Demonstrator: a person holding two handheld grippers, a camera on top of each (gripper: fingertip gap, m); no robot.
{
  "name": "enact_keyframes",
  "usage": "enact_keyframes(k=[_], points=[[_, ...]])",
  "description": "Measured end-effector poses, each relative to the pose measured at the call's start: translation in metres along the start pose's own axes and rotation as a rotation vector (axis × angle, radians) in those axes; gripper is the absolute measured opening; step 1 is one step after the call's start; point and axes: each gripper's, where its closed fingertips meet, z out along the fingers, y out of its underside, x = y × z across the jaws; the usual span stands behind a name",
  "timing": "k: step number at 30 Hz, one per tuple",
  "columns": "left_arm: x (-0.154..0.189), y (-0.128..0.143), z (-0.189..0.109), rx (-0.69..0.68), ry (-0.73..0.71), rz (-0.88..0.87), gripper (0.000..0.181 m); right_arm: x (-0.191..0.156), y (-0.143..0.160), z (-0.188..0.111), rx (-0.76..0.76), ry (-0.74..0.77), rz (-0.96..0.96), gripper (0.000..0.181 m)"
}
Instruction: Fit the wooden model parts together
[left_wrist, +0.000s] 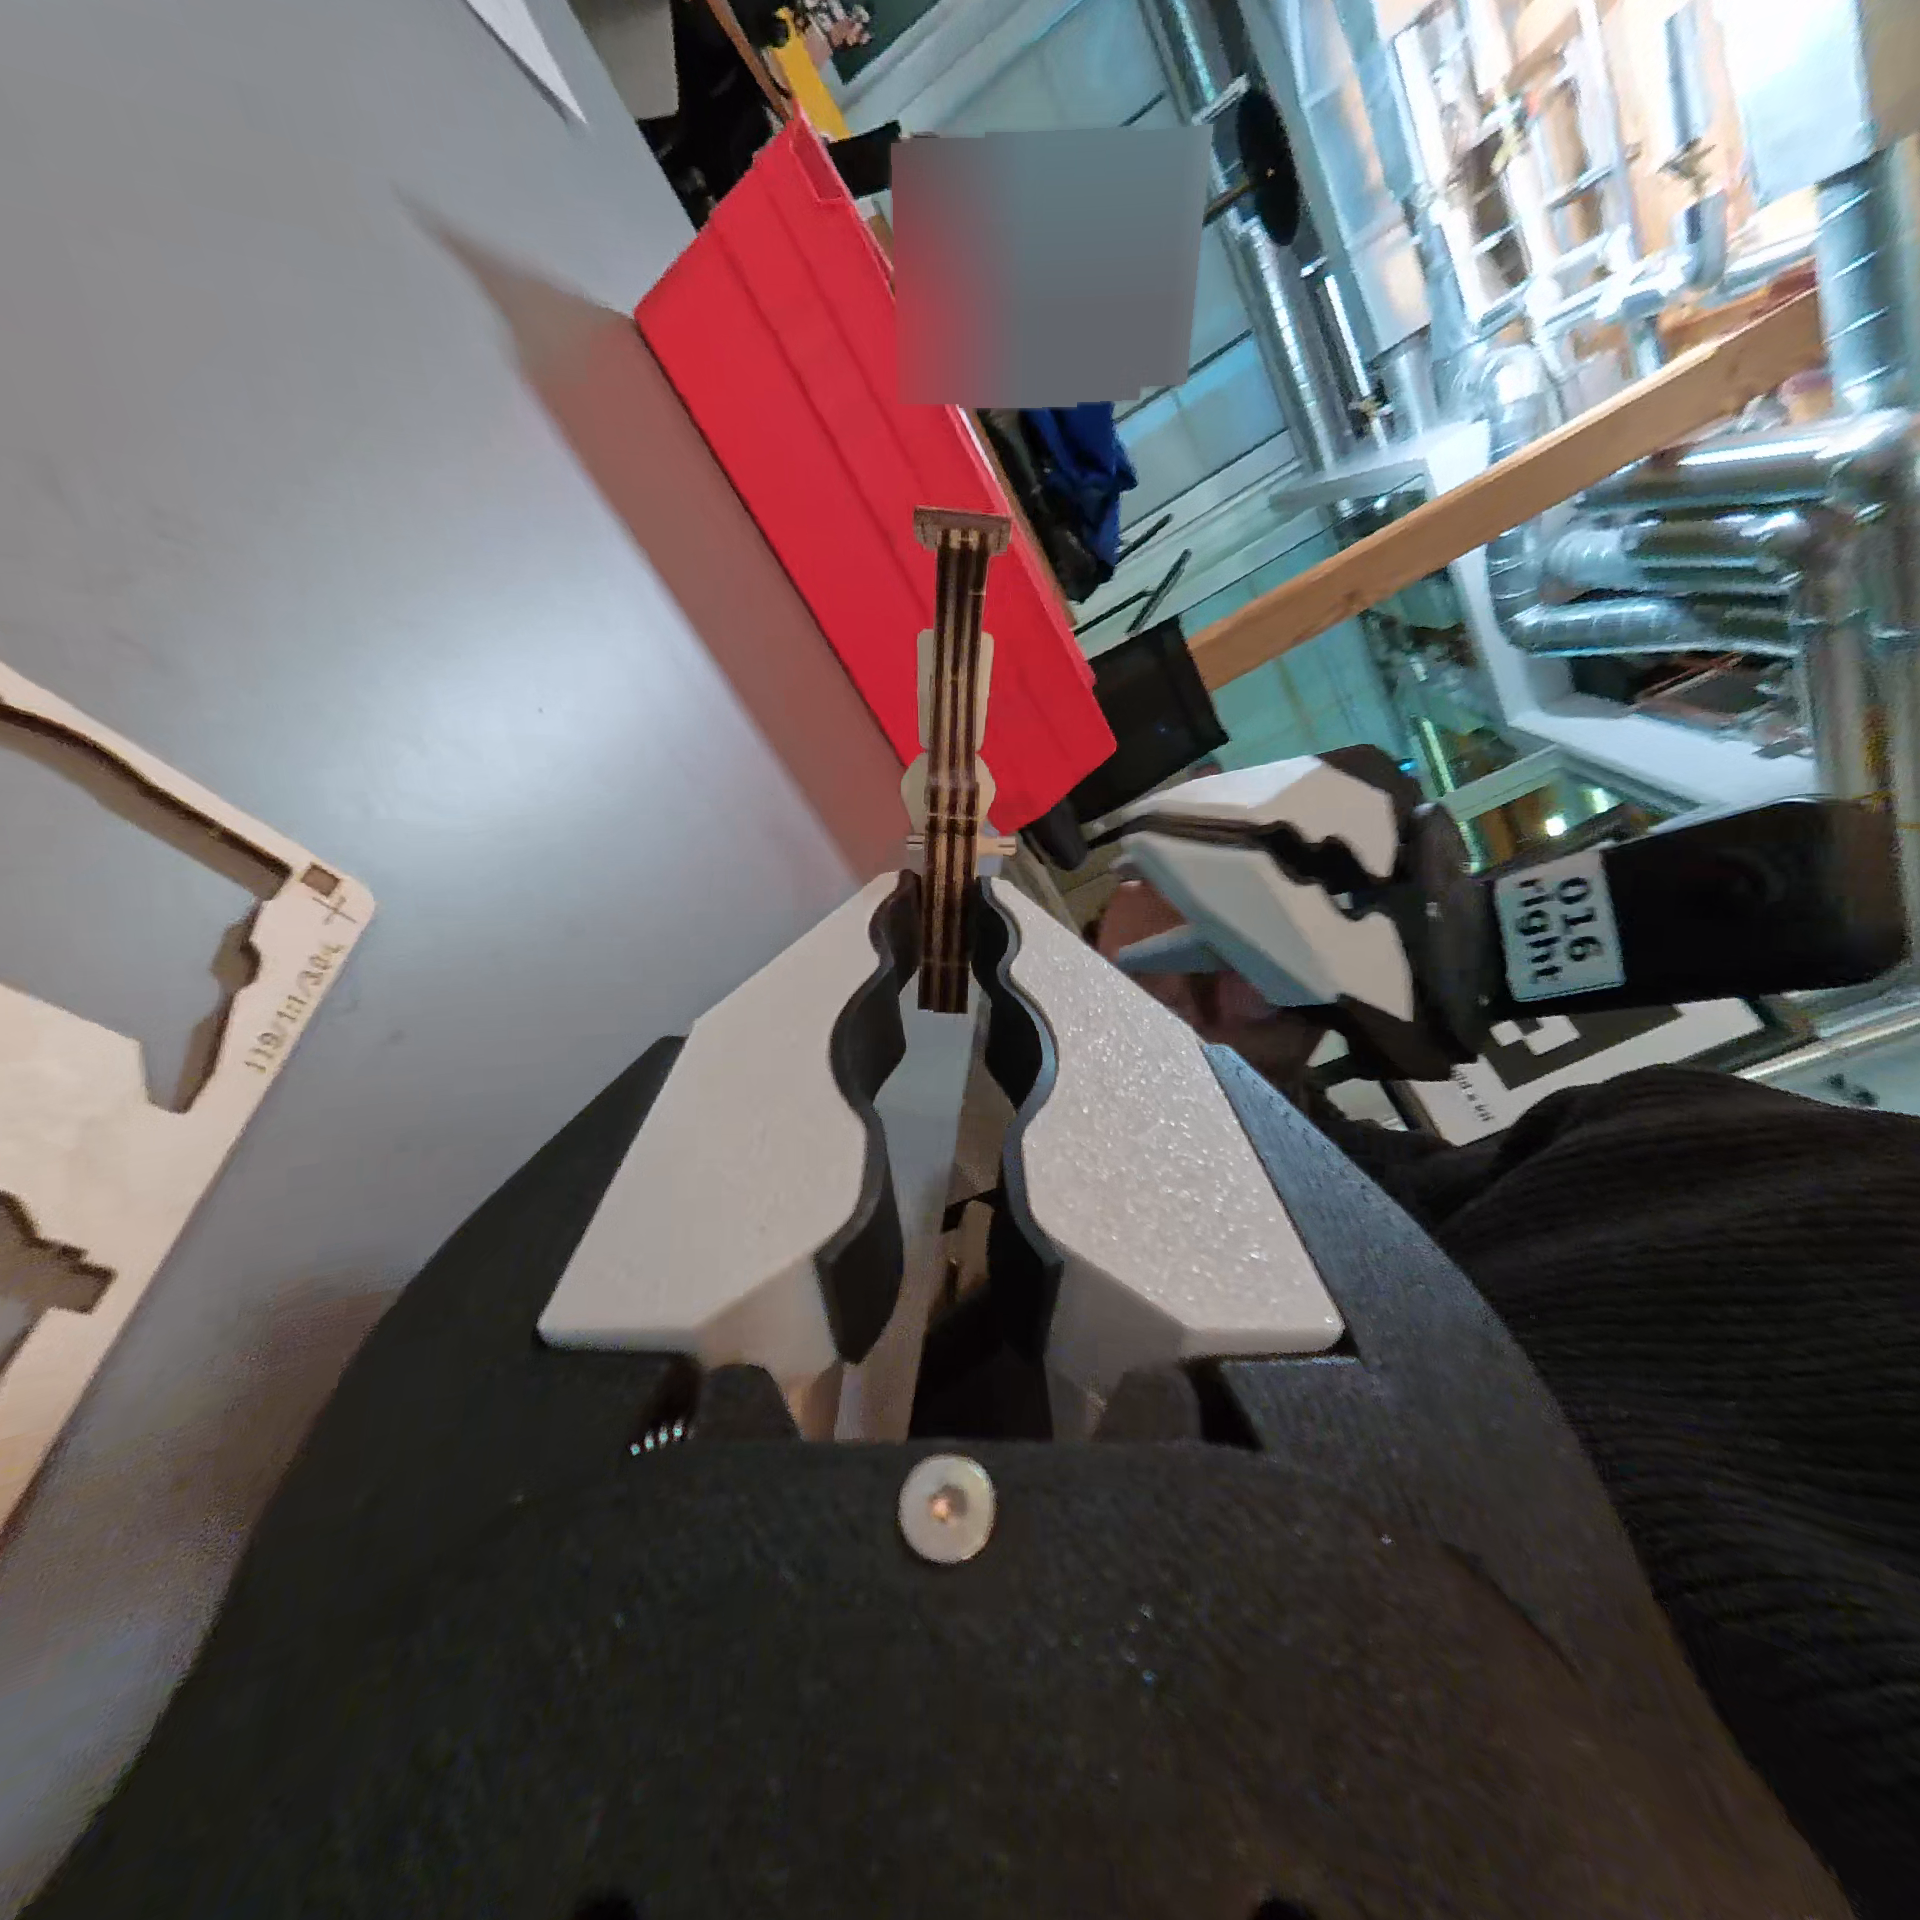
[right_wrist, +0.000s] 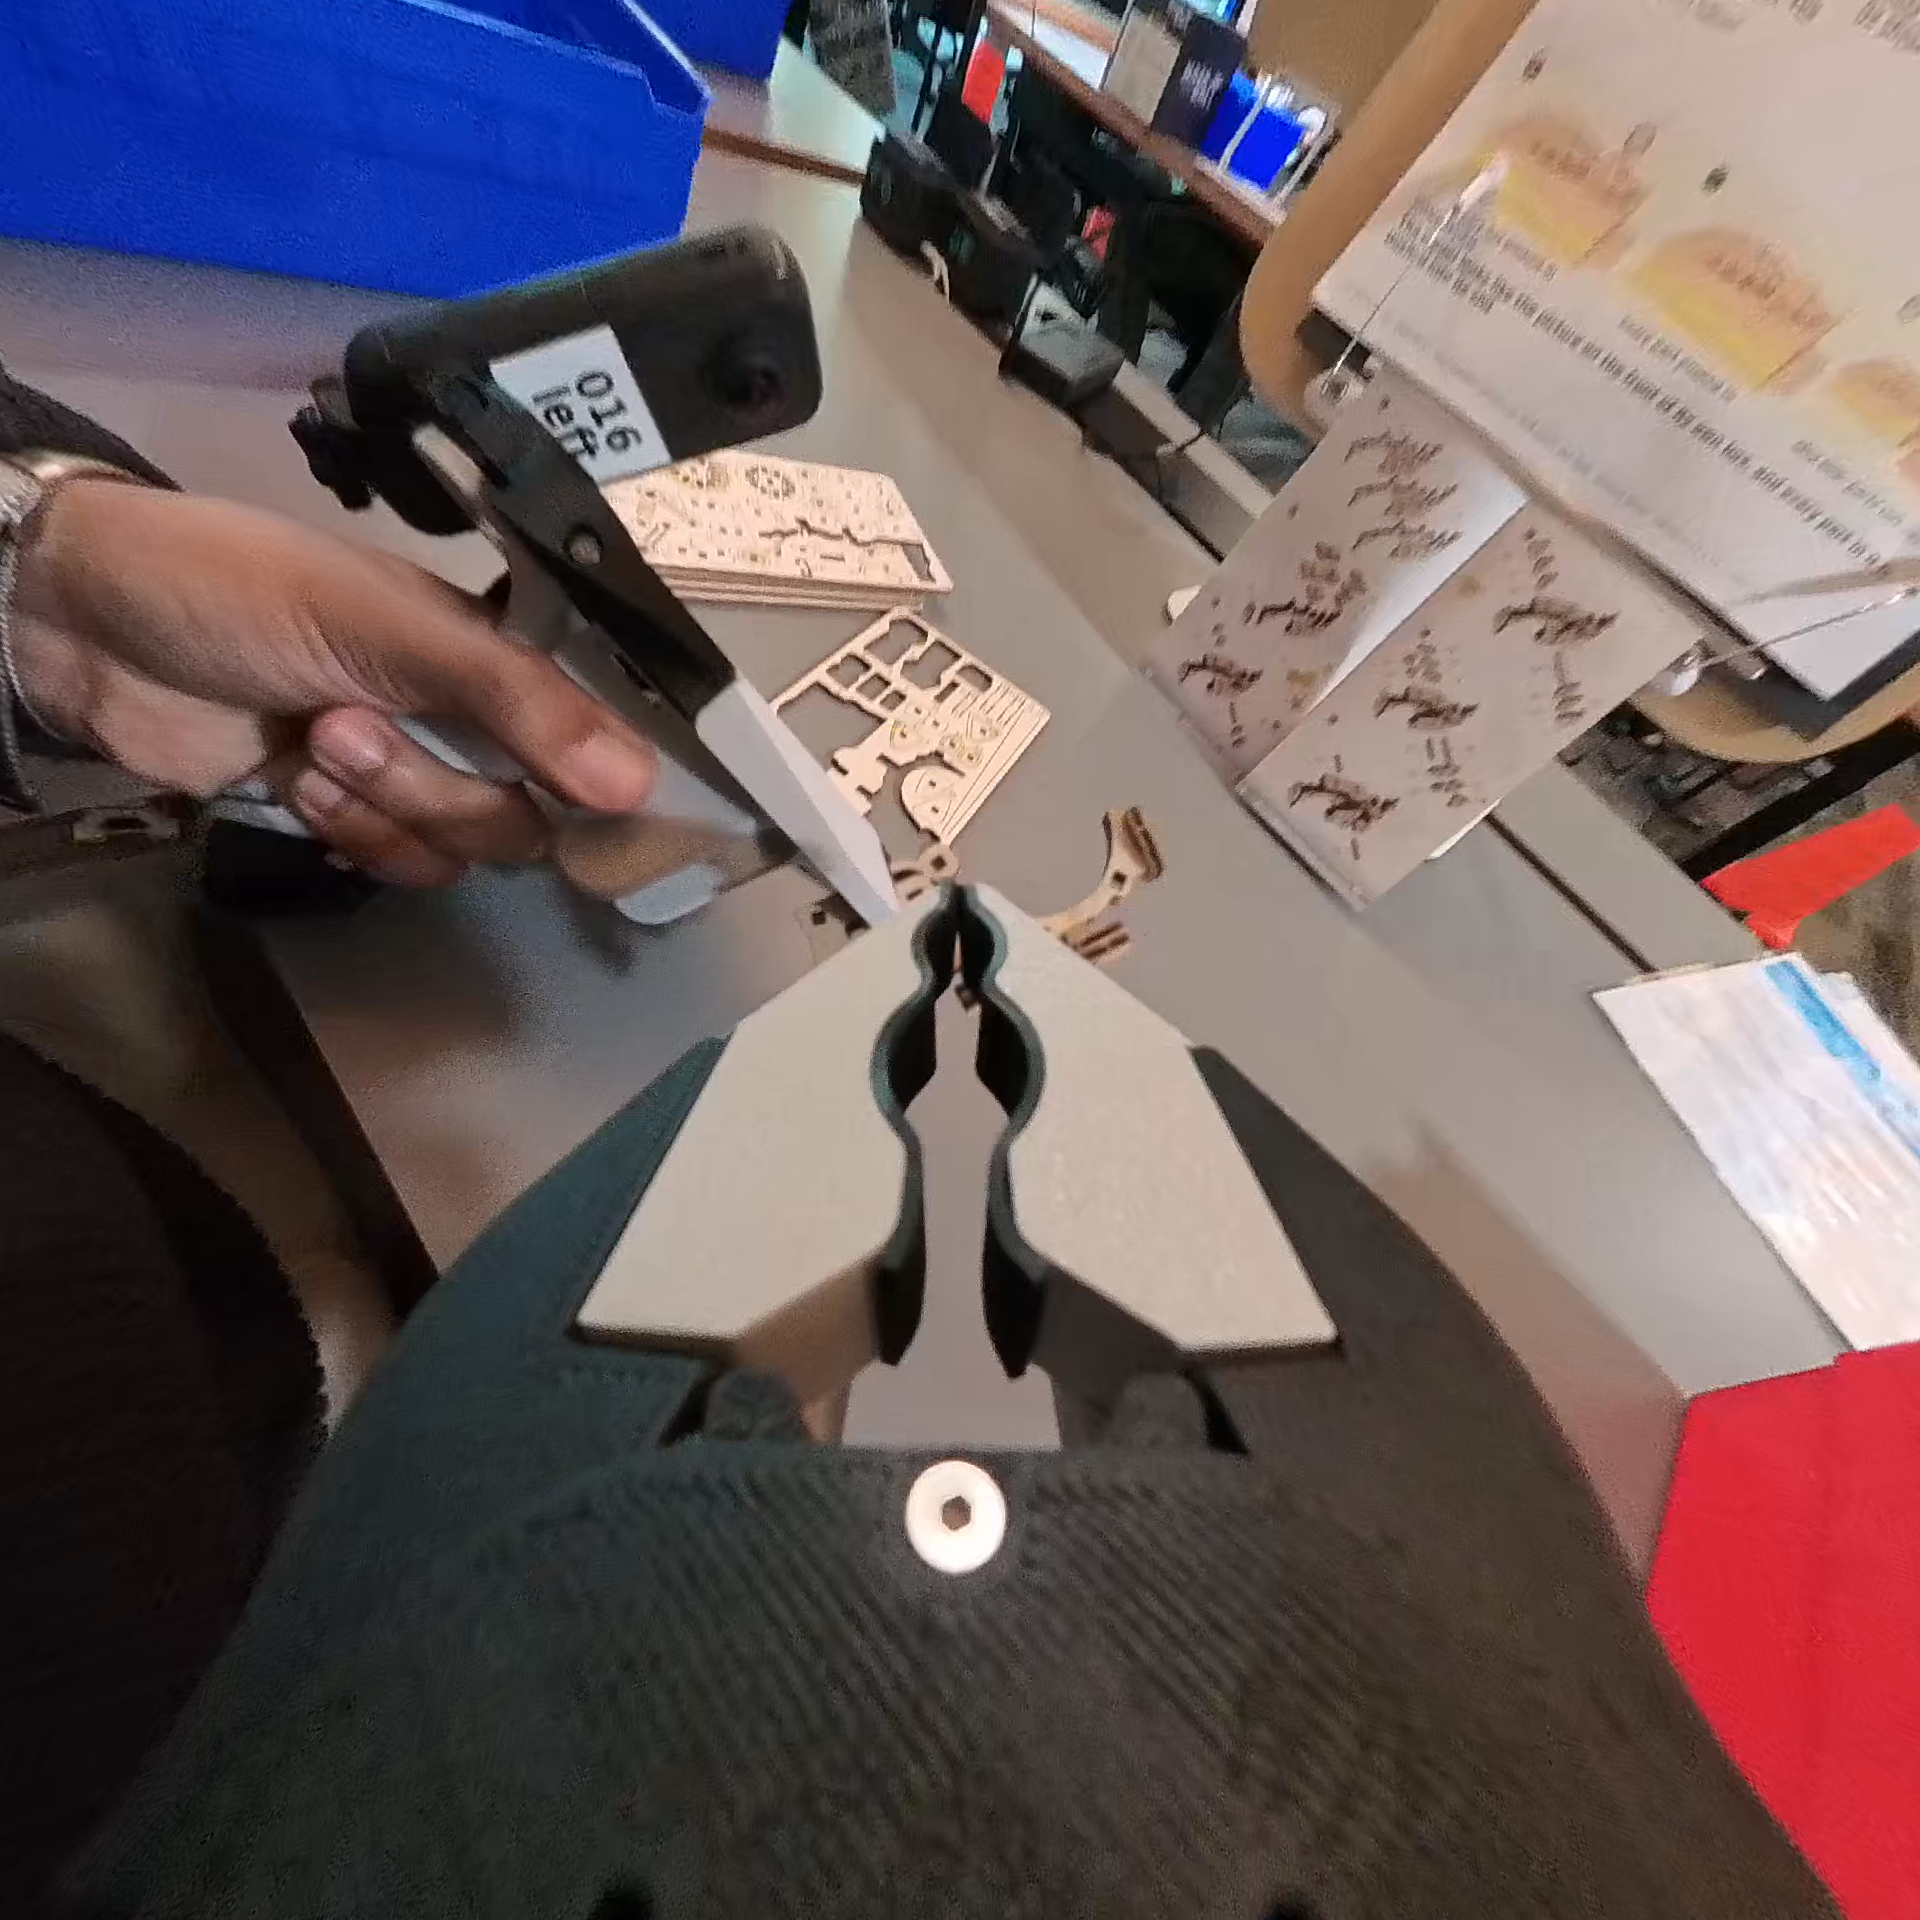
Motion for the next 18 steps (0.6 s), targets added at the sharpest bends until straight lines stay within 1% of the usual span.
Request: enact_keyframes(k=[1, 3, 4, 5, 6, 7, 9, 11, 13, 14, 16, 18], points=[[0.000, -0.001, 0.000, 0.005, -0.001, 0.001, 0.008, 0.000, -0.005, -0.002, 0.018, 0.006, -0.007, 0.000], [0.005, -0.001, 0.000, 0.009, 0.005, 0.018, 0.008, -0.004, -0.003, 0.001, 0.000, 0.002, -0.020, 0.000], [0.008, 0.000, 0.001, 0.005, 0.005, 0.044, 0.008, -0.007, 0.006, 0.007, -0.051, -0.007, -0.016, 0.000], [0.005, 0.002, 0.001, -0.002, -0.040, 0.071, 0.008, -0.008, 0.013, 0.011, -0.081, -0.013, -0.009, 0.000], [0.005, 0.001, 0.001, 0.003, -0.031, 0.094, 0.008, -0.009, 0.014, 0.011, -0.082, -0.021, 0.000, 0.000], [0.006, 0.000, 0.001, -0.001, -0.016, 0.068, 0.008, -0.008, 0.012, 0.009, -0.081, -0.023, 0.007, 0.000], [0.002, -0.002, -0.001, 0.003, -0.049, 0.100, 0.008, -0.004, 0.002, 0.003, -0.032, -0.006, 0.006, 0.000], [0.003, -0.004, -0.002, 0.016, -0.043, 0.090, 0.008, -0.004, -0.004, -0.001, -0.004, 0.001, 0.001, 0.000], [0.011, -0.001, 0.000, 0.004, -0.027, 0.122, 0.008, -0.007, 0.007, 0.007, -0.066, -0.002, -0.001, 0.000], [0.006, 0.002, 0.001, -0.004, -0.071, 0.142, 0.008, -0.008, 0.012, 0.010, -0.085, -0.007, 0.006, 0.000], [0.006, -0.001, 0.000, 0.008, -0.041, 0.096, 0.008, -0.007, 0.010, 0.008, -0.080, -0.019, 0.024, 0.000], [0.000, -0.004, -0.002, 0.015, -0.072, 0.103, 0.008, -0.005, -0.002, 0.001, -0.020, -0.005, 0.014, 0.000]])
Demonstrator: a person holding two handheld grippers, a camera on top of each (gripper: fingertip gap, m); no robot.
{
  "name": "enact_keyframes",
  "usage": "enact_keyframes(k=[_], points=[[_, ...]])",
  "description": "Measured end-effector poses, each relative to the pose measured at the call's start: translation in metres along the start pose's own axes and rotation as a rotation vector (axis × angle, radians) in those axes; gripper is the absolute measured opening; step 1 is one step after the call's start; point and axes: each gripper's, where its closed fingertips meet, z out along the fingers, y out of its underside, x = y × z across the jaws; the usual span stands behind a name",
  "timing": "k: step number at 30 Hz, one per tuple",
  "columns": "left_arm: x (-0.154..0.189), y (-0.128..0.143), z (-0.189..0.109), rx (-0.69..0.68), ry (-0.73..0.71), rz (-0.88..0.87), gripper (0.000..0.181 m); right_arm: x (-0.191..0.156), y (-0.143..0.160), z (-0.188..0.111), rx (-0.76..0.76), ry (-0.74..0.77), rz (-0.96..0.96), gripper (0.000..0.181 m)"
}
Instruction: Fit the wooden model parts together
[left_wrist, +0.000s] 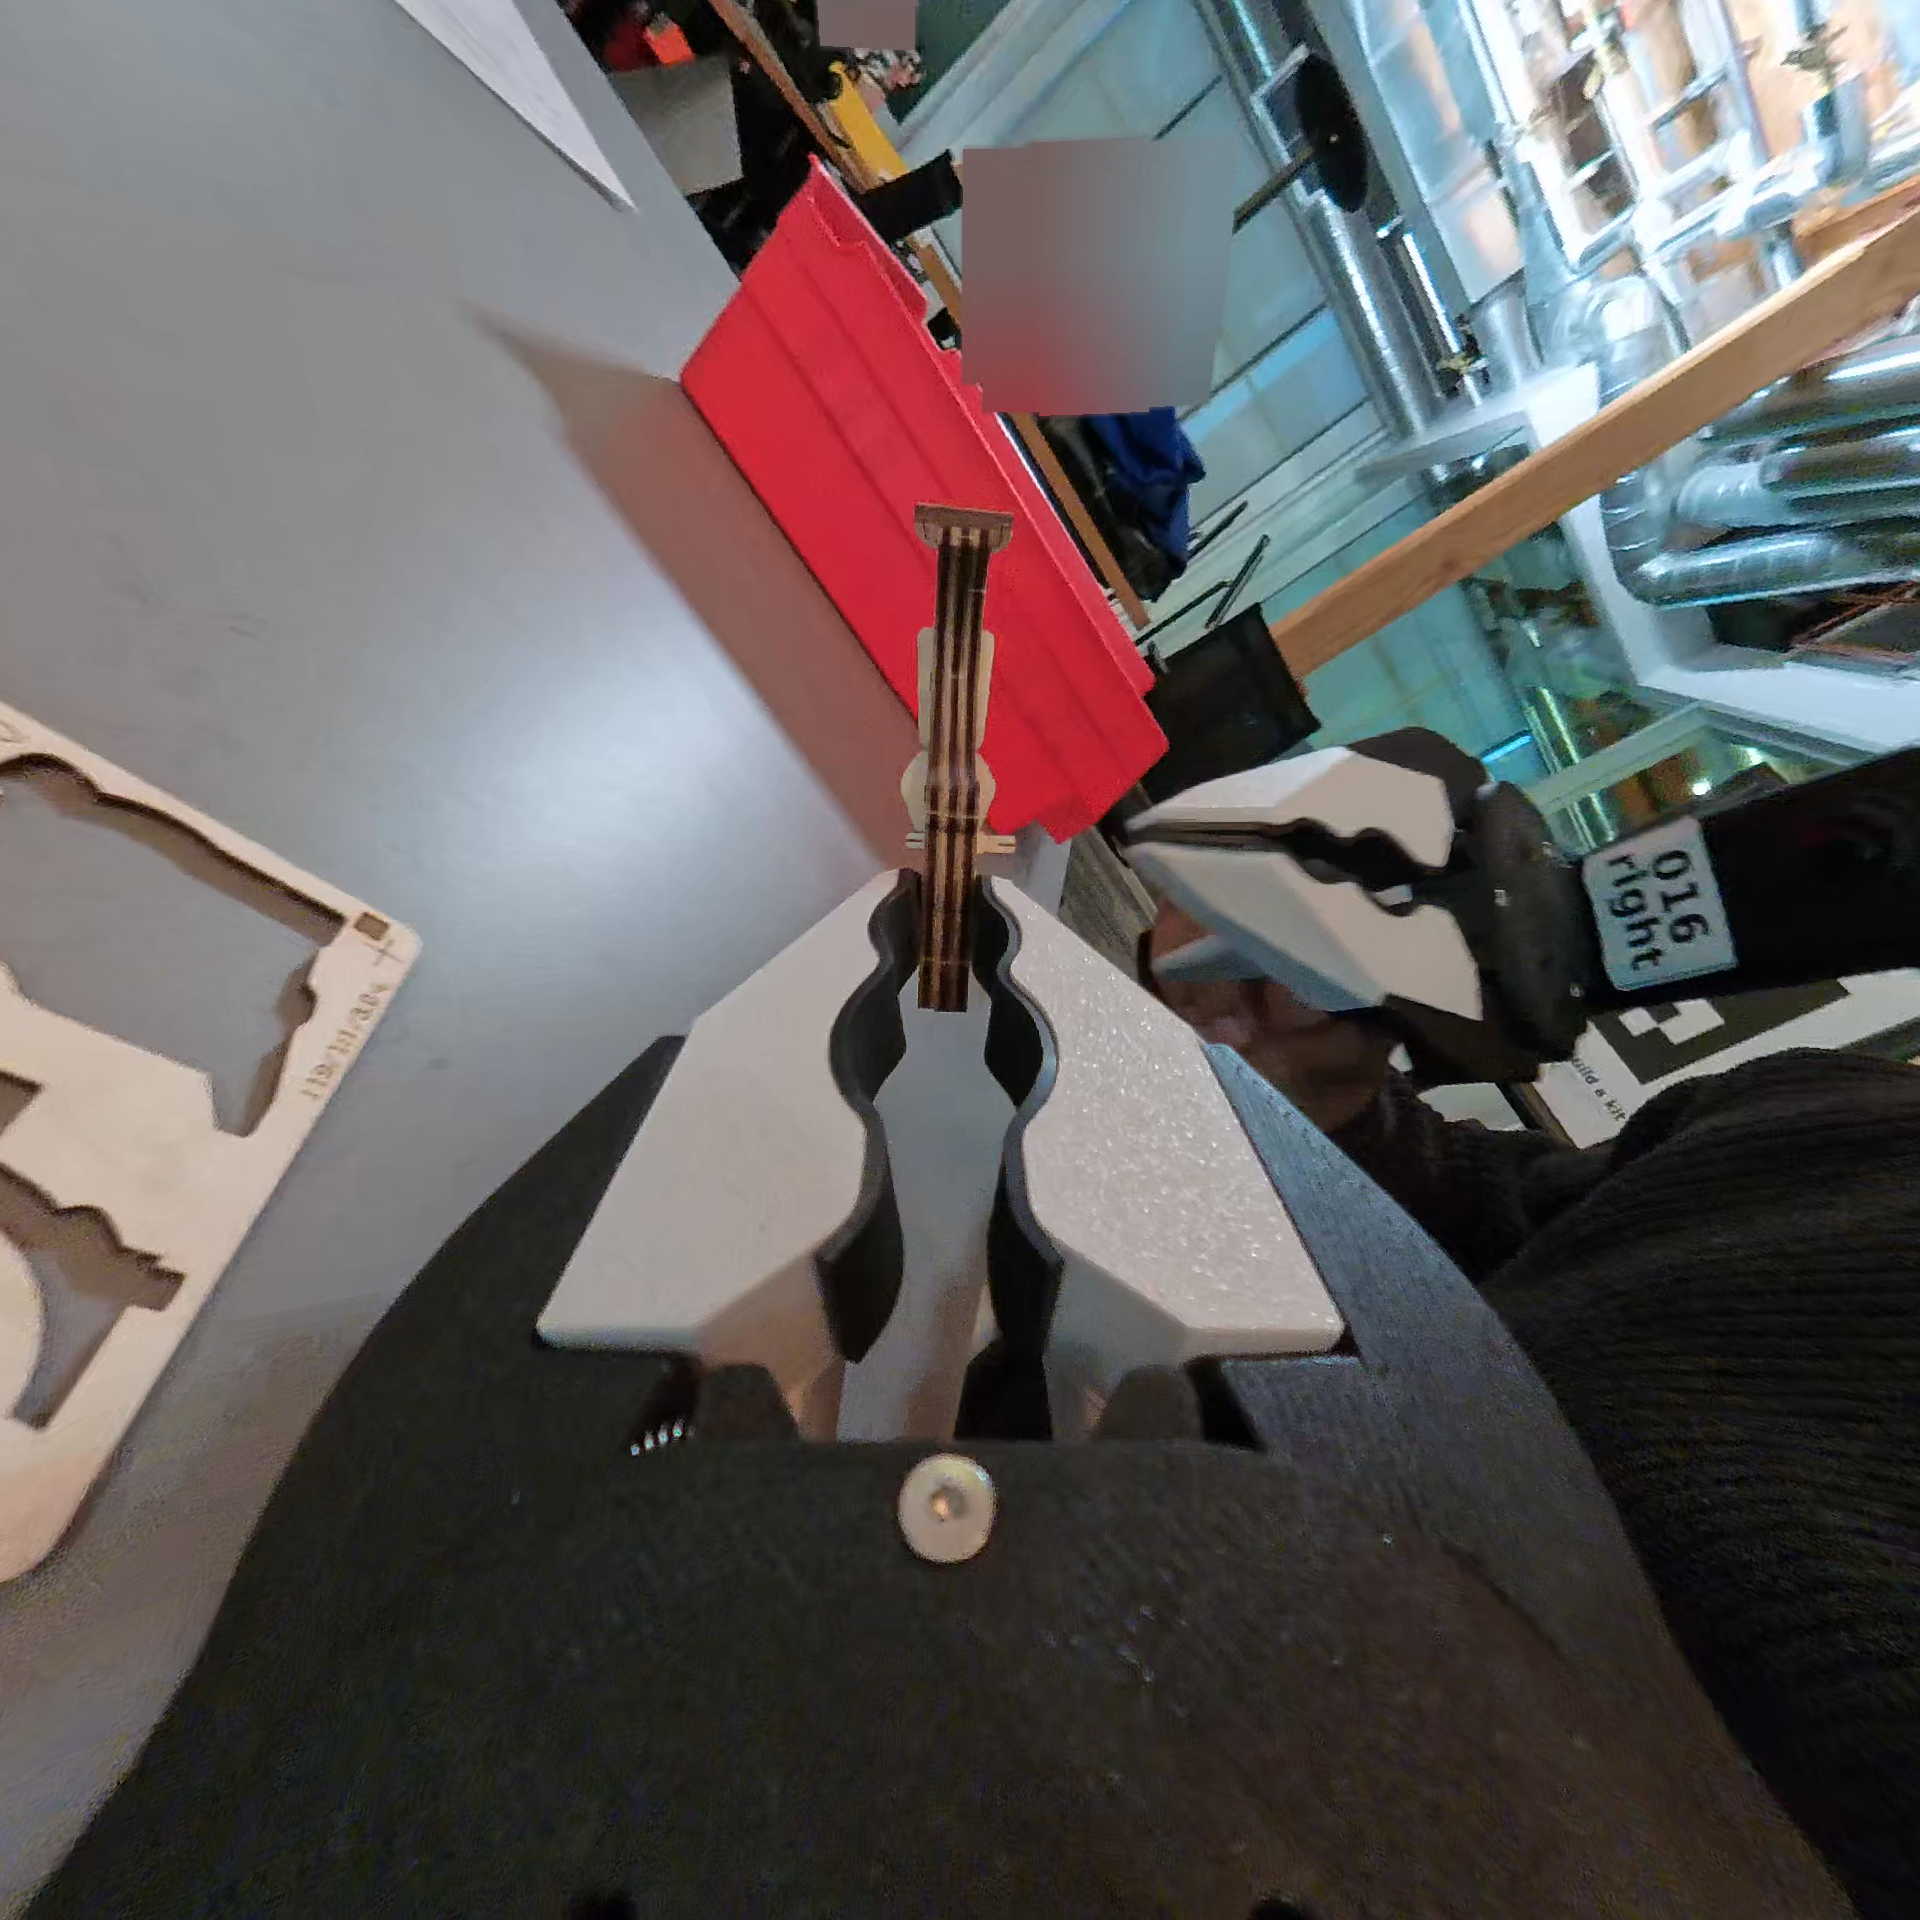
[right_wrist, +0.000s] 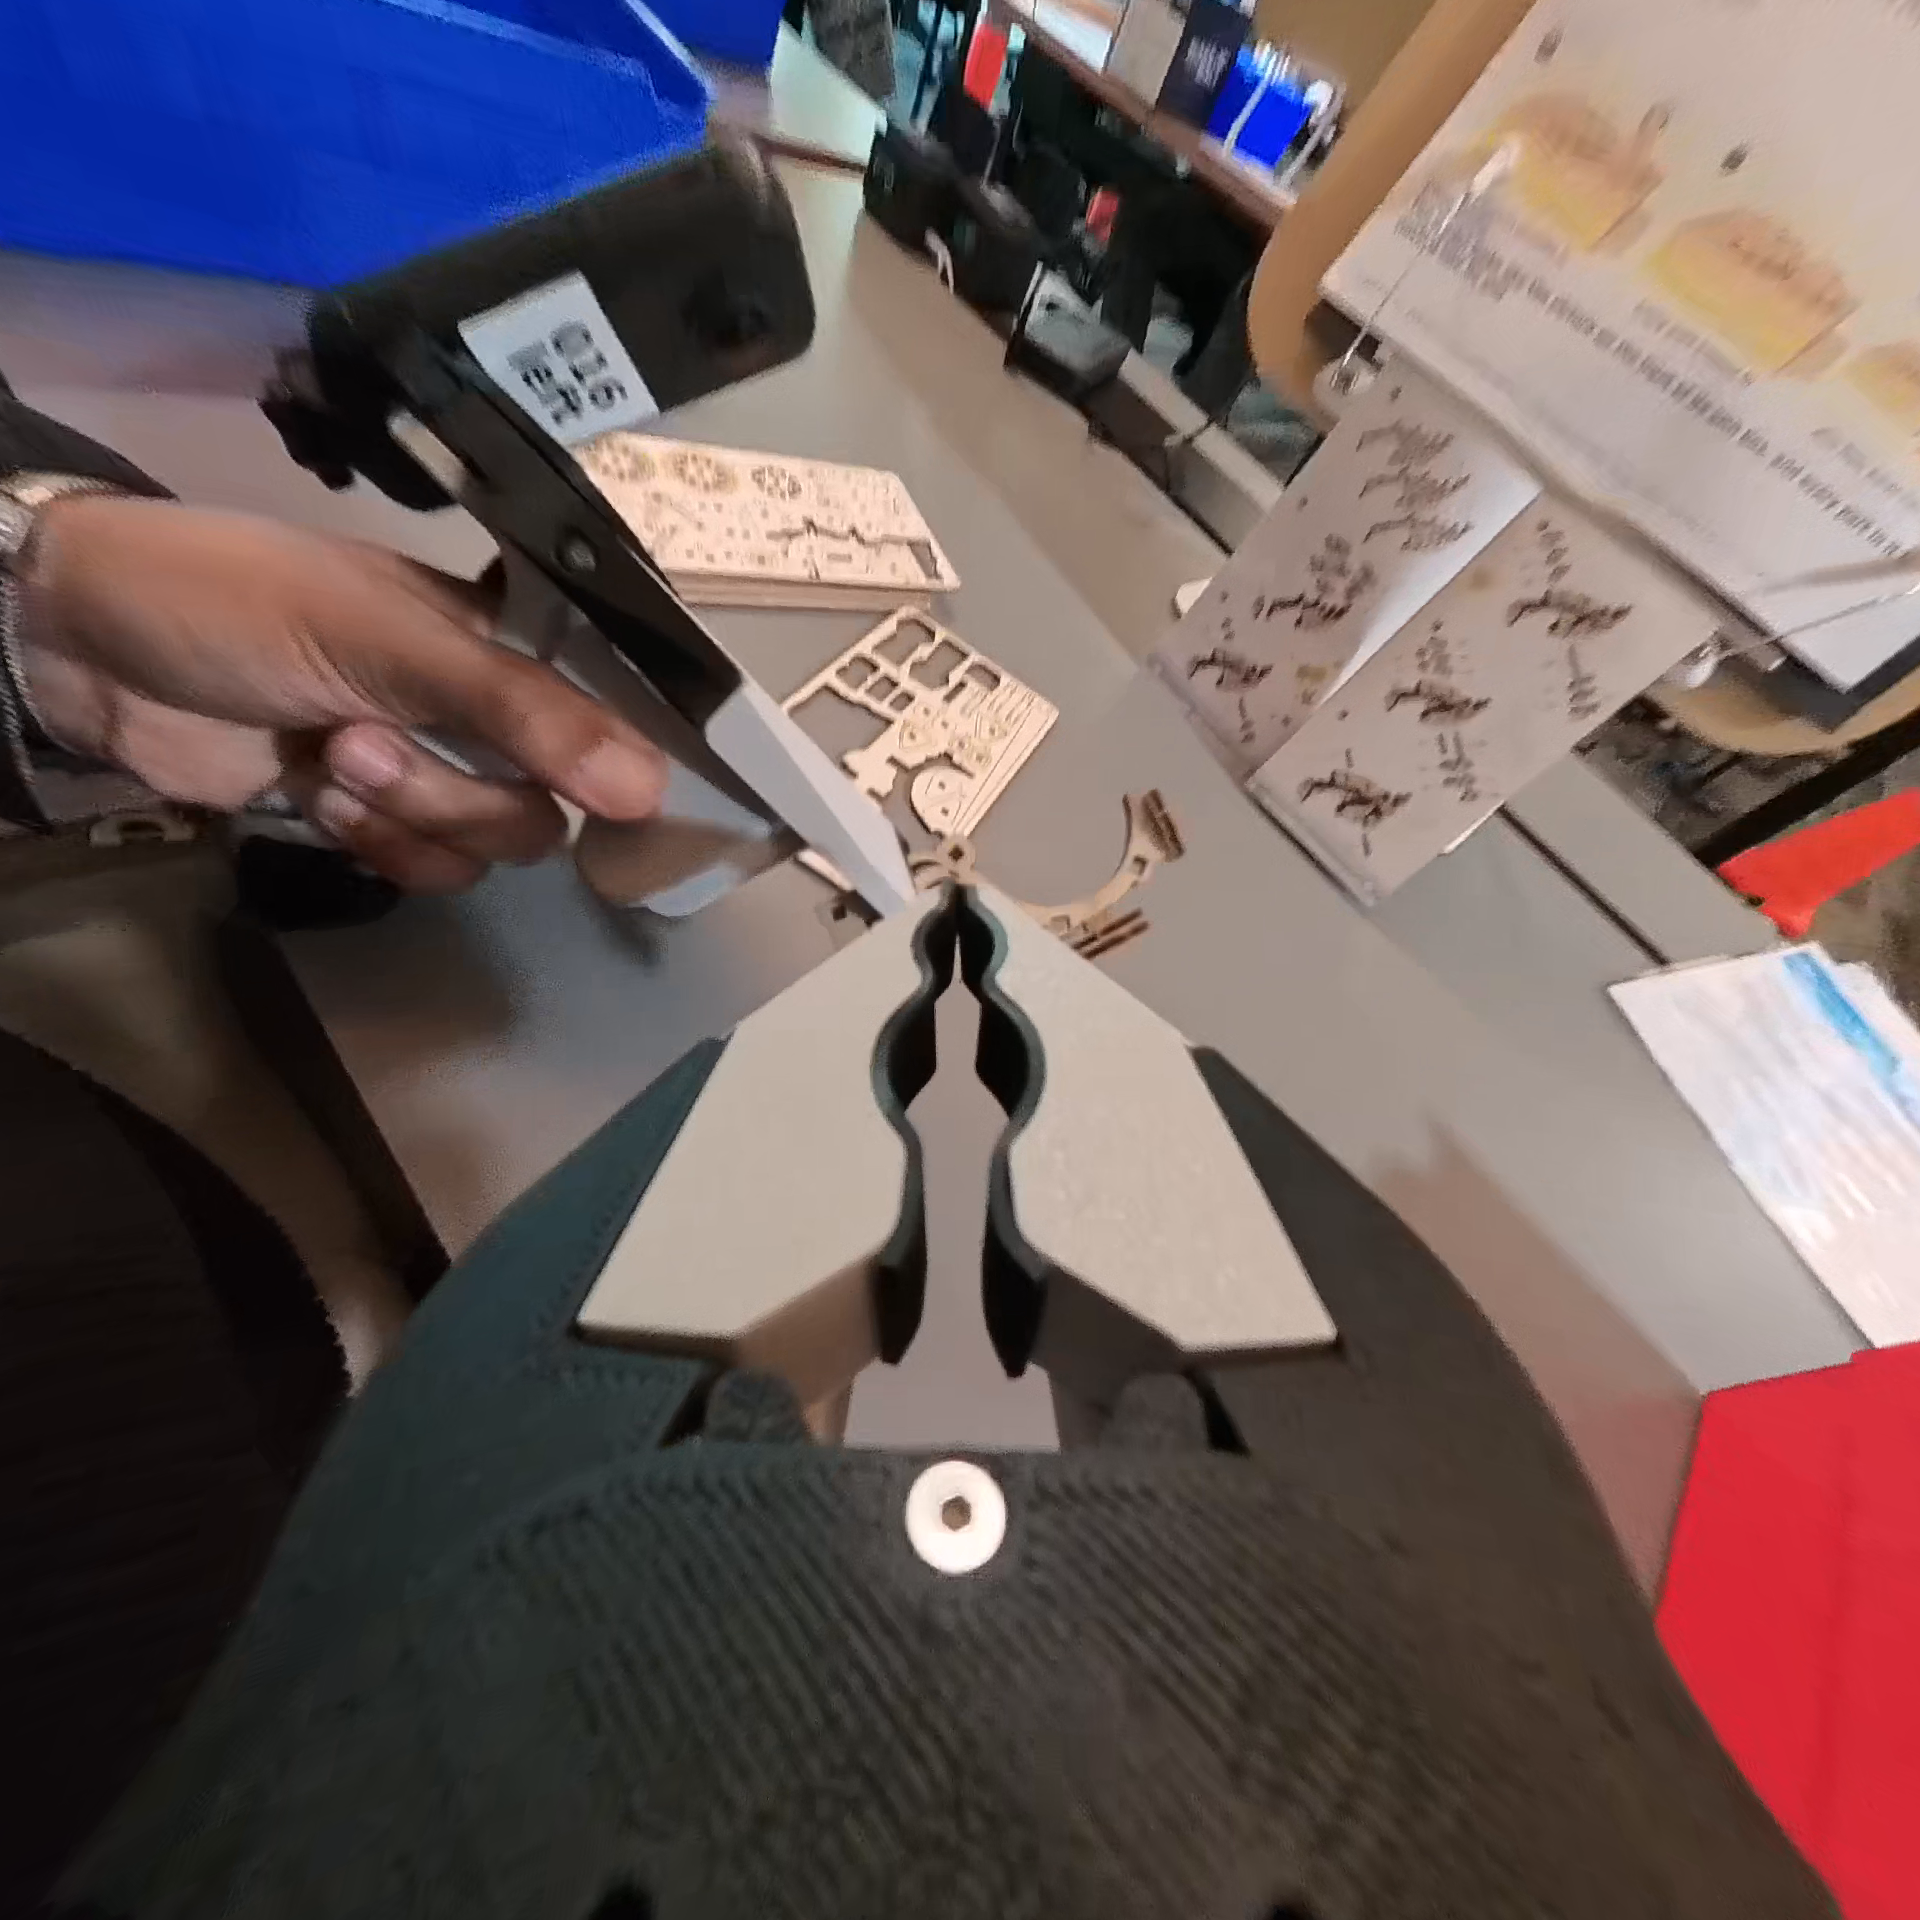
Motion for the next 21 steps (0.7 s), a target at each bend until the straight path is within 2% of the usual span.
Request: enact_keyframes(k=[2, 4, 5, 7, 11, 13, 14, 15, 21], points=[[0.001, -0.003, -0.001, 0.013, 0.014, -0.020, 0.007, 0.000, -0.010, -0.003, 0.037, 0.012, -0.015, 0.000], [0.014, 0.001, 0.001, 0.004, 0.046, 0.010, 0.008, -0.002, 0.006, 0.006, -0.051, 0.010, -0.009, 0.000], [0.009, 0.005, 0.002, -0.008, 0.002, 0.039, 0.009, -0.003, 0.012, 0.009, -0.070, -0.004, 0.013, 0.000], [0.009, 0.002, 0.001, -0.001, 0.040, -0.016, 0.008, -0.001, 0.012, 0.007, -0.067, -0.018, 0.038, 0.000], [0.003, -0.004, -0.002, 0.017, 0.010, 0.000, 0.008, -0.001, -0.011, -0.006, 0.052, 0.007, 0.010, 0.000], [0.015, -0.002, 0.000, 0.015, 0.049, 0.024, 0.008, -0.002, 0.001, 0.003, -0.018, 0.005, 0.013, 0.000], [0.012, 0.002, 0.001, 0.004, -0.004, 0.045, 0.009, -0.002, 0.008, 0.008, -0.050, -0.002, 0.029, 0.000], [0.012, 0.002, 0.000, 0.013, 0.007, 0.066, 0.008, -0.003, 0.009, 0.009, -0.051, -0.016, 0.047, 0.000], [0.005, -0.002, -0.001, 0.016, -0.002, 0.030, 0.008, 0.001, -0.016, -0.006, 0.064, 0.012, 0.018, 0.000]])
